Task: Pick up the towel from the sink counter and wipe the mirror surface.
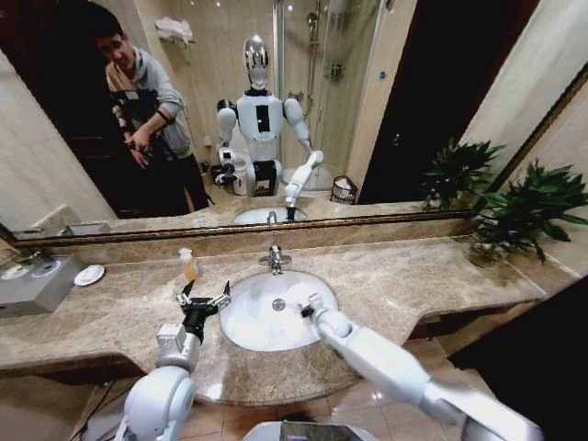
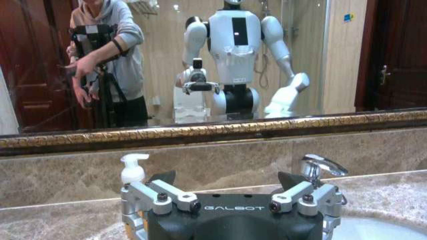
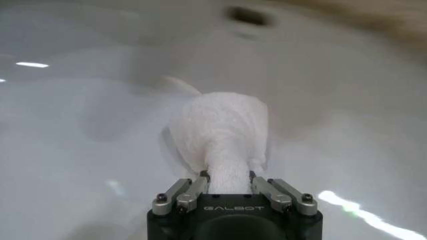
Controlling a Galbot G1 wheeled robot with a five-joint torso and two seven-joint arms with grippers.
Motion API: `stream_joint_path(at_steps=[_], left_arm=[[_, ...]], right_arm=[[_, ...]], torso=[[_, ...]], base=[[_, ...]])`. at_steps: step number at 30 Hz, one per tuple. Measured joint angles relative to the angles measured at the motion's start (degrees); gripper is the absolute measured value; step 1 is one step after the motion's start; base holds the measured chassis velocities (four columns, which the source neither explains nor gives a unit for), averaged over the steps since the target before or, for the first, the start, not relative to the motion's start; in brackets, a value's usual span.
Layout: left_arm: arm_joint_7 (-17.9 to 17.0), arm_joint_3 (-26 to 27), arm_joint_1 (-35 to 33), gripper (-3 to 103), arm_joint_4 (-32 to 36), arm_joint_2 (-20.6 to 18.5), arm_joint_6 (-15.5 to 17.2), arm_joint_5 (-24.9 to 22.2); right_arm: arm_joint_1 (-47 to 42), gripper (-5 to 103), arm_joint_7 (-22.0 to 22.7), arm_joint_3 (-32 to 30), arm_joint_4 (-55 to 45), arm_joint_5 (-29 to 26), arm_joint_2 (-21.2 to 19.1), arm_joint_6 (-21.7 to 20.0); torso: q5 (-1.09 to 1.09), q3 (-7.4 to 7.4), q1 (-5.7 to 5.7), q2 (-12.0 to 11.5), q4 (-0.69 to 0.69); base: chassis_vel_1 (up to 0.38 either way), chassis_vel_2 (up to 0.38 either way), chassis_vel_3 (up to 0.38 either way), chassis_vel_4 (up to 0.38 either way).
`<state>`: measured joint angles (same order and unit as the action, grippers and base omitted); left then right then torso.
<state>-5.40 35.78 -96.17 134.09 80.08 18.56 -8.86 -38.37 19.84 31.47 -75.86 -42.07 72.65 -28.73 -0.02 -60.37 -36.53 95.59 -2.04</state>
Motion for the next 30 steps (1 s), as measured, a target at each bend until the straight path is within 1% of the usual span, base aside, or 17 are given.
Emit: stream_joint_path(at_steps=[3, 4, 5, 8, 10, 13, 14, 15, 17, 18, 19, 21, 23, 24, 25, 27, 30], left_arm=[[0.0, 0.0, 0.0, 100, 0.0, 0.0, 0.0, 0.0], [0.0, 0.0, -0.01, 100, 0.0, 0.0, 0.0, 0.0], [0.0, 0.0, -0.01, 100, 0.0, 0.0, 0.0, 0.0], [0.0, 0.01, -0.01, 100, 0.0, 0.0, 0.0, 0.0], [0.0, 0.01, -0.01, 100, 0.0, 0.0, 0.0, 0.0], [0.0, 0.0, -0.01, 100, 0.0, 0.0, 0.0, 0.0], [0.0, 0.0, 0.0, 100, 0.0, 0.0, 0.0, 0.0], [0.0, 0.0, 0.0, 100, 0.0, 0.0, 0.0, 0.0], [0.0, 0.0, -0.01, 100, 0.0, -0.02, 0.0, 0.0], [0.01, -0.01, 0.01, 100, 0.0, 0.0, 0.0, 0.0], [0.01, -0.01, 0.01, 100, 0.0, 0.0, 0.0, 0.0], [-0.03, 0.03, -0.03, 100, 0.0, 0.0, 0.0, 0.0], [-0.01, 0.02, -0.03, 100, 0.0, 0.0, 0.0, 0.0], [-0.01, 0.01, -0.01, 100, 0.0, 0.0, 0.0, 0.0], [-0.01, 0.01, -0.02, 100, 0.0, -0.01, 0.0, 0.0], [-0.01, 0.01, 0.0, 100, 0.0, -0.01, 0.0, 0.0], [0.0, 0.0, -0.01, 100, 0.0, 0.0, 0.0, 0.0]], right_arm=[[0.22, 21, -2.57, 1.41, 1.83, -1.12, 7.66, 3.03], [0.56, 21, -3.18, 1.58, 1.62, -2.37, 8.81, 3.99], [0.56, 21, -3.18, 1.58, 1.62, -2.37, 8.81, 3.99], [1.02, 21, -2.86, 1.46, -0.48, -6.33, 8.99, 4.4], [0.92, 21, -2.45, 0.94, -1.0, -6.59, 8.0, 4.03], [-0.65, 21, -1.79, -2.04, -1.8, -3.93, 1.6, 2.2], [-1.18, 21, -1.89, -2.88, -1.81, -2.8, -0.04, 1.88], [-1.18, 21, -1.89, -2.88, -1.81, -2.8, -0.04, 1.88], [-2.49, 21, -2.64, -5.58, -1.42, 0.42, -3.52, 1.5], [-3.06, 21, -3.36, -7.21, -1.31, 2.65, -4.74, 1.77], [-3.06, 21, -3.36, -7.21, -1.31, 2.65, -4.74, 1.77], [-4.83, 21, -4.86, -10.39, -2.22, 6.57, -7.57, 3.17], [-6.13, 21, -4.98, -11.64, -3.98, 6.62, -8.9, 3.2], [-7.59, 21, -5.01, -13.6, -6.95, 5.66, -10.65, 2.87], [-8.85, 21, -4.97, -15.27, -10.02, 4.41, -12.24, 2.73], [-10.27, 21, -4.99, -17.07, -13.57, 2.71, -13.41, 2.75], [-12.18, 21, -5.24, -19.36, -18.17, 0.79, -14.55, 4.02]], torso=[[0.0, -0.01, 0.0, -0.01, -0.05], [0.02, -0.01, 0.0, -0.01, -0.07], [0.02, -0.01, 0.0, -0.01, -0.07], [0.0, -0.01, 0.01, -0.01, -0.07], [0.01, 0.0, 0.01, -0.01, -0.06], [0.0, 0.0, 0.0, -0.01, 0.02], [0.02, -0.01, 0.0, -0.01, 0.02], [0.02, -0.01, 0.0, -0.01, 0.02], [0.03, 0.0, 0.0, 0.0, 0.04], [0.1, 0.03, 0.01, 0.02, -0.09], [0.1, 0.03, 0.01, 0.02, -0.09], [0.05, 0.04, 0.04, 0.03, -0.13], [0.05, 0.01, 0.03, 0.01, -0.08], [0.07, -0.01, 0.01, -0.01, 0.0], [0.01, -0.01, 0.01, -0.01, 0.06], [-0.03, -0.01, 0.01, -0.01, 0.08], [0.04, -0.01, 0.01, -0.01, 0.06]], base=[[0.0, 0.0, 0.0, 0.0], [0.0, 0.0, 0.0, 0.0], [0.0, 0.0, 0.0, 0.0], [0.0, 0.0, 0.0, 0.0], [0.0, 0.0, 0.0, 0.0], [0.0, 0.0, 0.0, 0.0], [0.0, 0.0, 0.0, 0.0], [0.0, 0.0, 0.0, 0.0], [0.0, 0.0, 0.0, 0.0], [0.0, 0.0, 0.0, 0.0], [0.0, 0.0, 0.0, 0.0], [0.0, 0.0, 0.0, 0.0], [0.0, 0.0, 0.0, 0.0], [0.066, 0.033, -0.043, 0.0], [0.0, 0.0, 0.0, 0.0], [-0.027, -0.024, -0.024, -0.02], [-0.018, -0.016, -0.002, -0.01]])
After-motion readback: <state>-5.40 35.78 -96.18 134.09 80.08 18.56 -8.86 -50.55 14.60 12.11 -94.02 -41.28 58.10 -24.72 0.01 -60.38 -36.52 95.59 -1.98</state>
